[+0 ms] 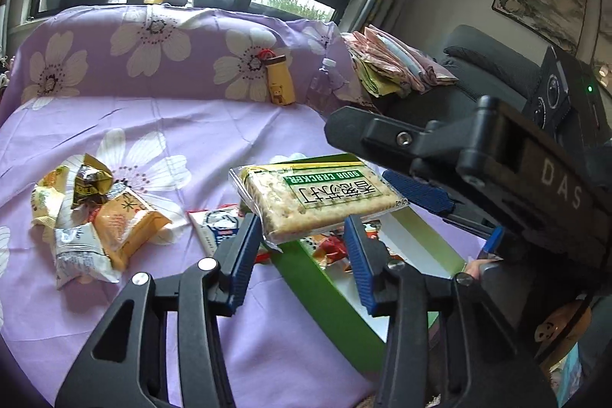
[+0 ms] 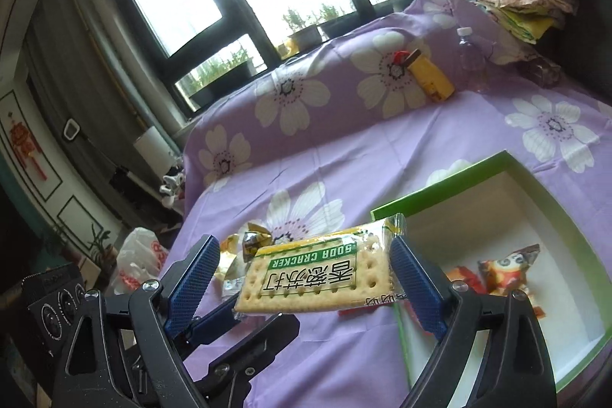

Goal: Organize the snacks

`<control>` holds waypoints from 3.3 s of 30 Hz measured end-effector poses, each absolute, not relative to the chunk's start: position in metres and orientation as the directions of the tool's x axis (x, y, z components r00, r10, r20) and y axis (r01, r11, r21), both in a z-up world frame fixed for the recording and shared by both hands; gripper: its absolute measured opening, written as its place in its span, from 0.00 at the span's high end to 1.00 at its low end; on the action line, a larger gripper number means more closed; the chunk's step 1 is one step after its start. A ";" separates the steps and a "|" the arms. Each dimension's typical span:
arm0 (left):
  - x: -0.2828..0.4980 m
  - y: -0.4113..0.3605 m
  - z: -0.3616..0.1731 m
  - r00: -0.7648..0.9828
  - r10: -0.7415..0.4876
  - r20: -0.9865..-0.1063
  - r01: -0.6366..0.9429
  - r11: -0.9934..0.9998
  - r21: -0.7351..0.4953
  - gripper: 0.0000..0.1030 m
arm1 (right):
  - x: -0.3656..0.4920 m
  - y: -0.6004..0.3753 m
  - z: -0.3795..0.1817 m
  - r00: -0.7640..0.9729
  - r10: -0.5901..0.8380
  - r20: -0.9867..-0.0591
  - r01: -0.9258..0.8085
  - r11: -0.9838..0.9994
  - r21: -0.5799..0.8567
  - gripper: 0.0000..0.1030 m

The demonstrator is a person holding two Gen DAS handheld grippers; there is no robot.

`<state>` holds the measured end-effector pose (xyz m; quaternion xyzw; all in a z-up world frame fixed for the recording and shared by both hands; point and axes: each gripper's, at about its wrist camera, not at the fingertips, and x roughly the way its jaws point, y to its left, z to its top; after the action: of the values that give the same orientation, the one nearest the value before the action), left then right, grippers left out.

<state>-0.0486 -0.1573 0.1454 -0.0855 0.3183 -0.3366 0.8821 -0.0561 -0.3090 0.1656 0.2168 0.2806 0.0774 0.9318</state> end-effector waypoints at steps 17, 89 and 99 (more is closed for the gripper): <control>-0.035 -0.237 0.136 0.450 -0.702 -0.552 0.627 0.688 -0.364 0.62 | -0.074 -0.400 0.135 0.831 0.172 -0.530 0.206 0.789 0.578 0.11; 0.002 0.060 0.080 0.673 -0.325 -0.664 0.021 0.907 -0.422 0.14 | 0.007 -0.230 0.092 0.613 0.114 -0.782 0.095 0.972 0.216 0.46; 0.003 0.054 0.076 0.654 -0.316 -0.688 0.030 0.919 -0.394 0.14 | 0.016 -0.240 0.077 0.552 0.138 -0.822 0.136 0.958 0.252 0.41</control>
<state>0.0030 0.0540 0.0762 -0.1769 0.4046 -0.0969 0.8920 0.0161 -0.2396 0.0771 0.1449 0.4731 0.0007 0.8690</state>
